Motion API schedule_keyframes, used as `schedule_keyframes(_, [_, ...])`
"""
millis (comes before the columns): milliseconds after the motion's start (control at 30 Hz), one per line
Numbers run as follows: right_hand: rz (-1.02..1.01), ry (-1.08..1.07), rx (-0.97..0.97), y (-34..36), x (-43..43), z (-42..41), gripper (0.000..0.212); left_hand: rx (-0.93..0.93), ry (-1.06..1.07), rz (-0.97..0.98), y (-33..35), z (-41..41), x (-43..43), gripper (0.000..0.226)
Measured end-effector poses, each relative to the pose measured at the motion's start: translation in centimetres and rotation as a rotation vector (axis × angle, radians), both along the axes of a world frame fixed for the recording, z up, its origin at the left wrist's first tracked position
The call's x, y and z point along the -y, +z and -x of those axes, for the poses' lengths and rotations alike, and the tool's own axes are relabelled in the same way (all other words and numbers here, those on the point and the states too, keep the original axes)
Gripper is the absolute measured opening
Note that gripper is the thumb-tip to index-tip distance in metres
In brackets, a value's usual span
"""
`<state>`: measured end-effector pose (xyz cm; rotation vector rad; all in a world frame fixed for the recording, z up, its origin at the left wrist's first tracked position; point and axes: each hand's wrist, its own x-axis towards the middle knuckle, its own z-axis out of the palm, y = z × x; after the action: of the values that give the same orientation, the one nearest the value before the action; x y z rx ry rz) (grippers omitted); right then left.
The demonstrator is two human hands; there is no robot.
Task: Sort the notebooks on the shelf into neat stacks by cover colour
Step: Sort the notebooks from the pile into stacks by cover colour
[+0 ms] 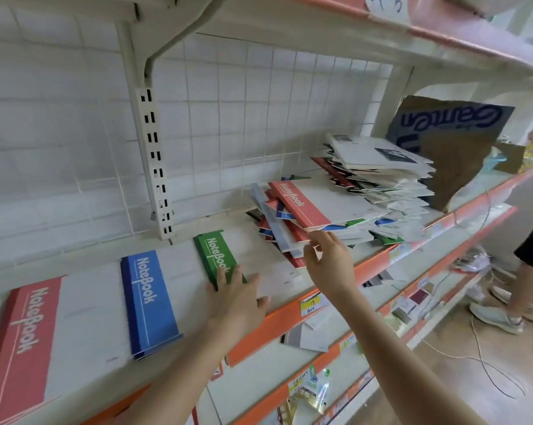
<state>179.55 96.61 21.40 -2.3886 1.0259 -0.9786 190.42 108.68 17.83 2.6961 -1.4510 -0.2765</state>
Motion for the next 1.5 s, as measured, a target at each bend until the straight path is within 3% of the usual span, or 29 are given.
schedule_keyframes(167, [0.184, -0.072, -0.188, -0.7, 0.8, 1.2, 0.028, 0.03, -0.042, 0.024, -0.2, 0.4, 1.5, 0.052])
schedule_keyframes(400, [0.256, -0.154, -0.371, 0.4, 3.3, 1.4, 0.039, 0.028, -0.017, 0.073, -0.3, -0.1, 1.9, 0.054])
schedule_keyframes(700, [0.222, 0.203, -0.591, 3.2, 9.4, -1.0, 0.056, 0.215, 0.0, 0.368, 2.1, -1.1, 4.3, 0.054])
schedule_keyframes(800, [0.225, 0.313, -0.626, 3.0, 10.7, -1.4, 0.057, 0.307, 0.0, 0.457, 2.5, -1.0, 6.2, 0.049])
schedule_keyframes(967, [0.282, 0.338, -0.554, 2.8, 11.6, -1.8, 0.042, 0.324, 0.074, 0.432, 3.2, 0.0, 8.4, 0.049])
schedule_keyframes(1100, [0.388, 0.338, -0.487, 2.9, 12.0, -2.7, 0.035, 0.283, 0.132, 0.533, 2.9, 0.9, 9.0, 0.046])
schedule_keyframes(1167, [0.44, 0.342, -0.459, 2.9, 12.4, -3.0, 0.028, 0.154, 0.228, 0.59, 2.6, 1.0, 8.8, 0.044])
schedule_keyframes(1333, [0.487, 0.6, -0.19, 2.0, 10.8, -1.7, 0.032, -0.547, 0.497, 0.846, 3.9, 2.2, 7.9, 0.065])
schedule_keyframes(1433, [0.552, 0.908, -0.042, 1.3, 8.8, -0.7, 0.031, -1.046, 0.718, 1.16, 4.4, 2.5, 7.6, 0.043])
schedule_keyframes(1500, [0.543, 1.092, -0.09, 0.9, 8.1, -0.4, 0.037, -1.255, 0.811, 1.356, 4.8, 2.9, 7.1, 0.027])
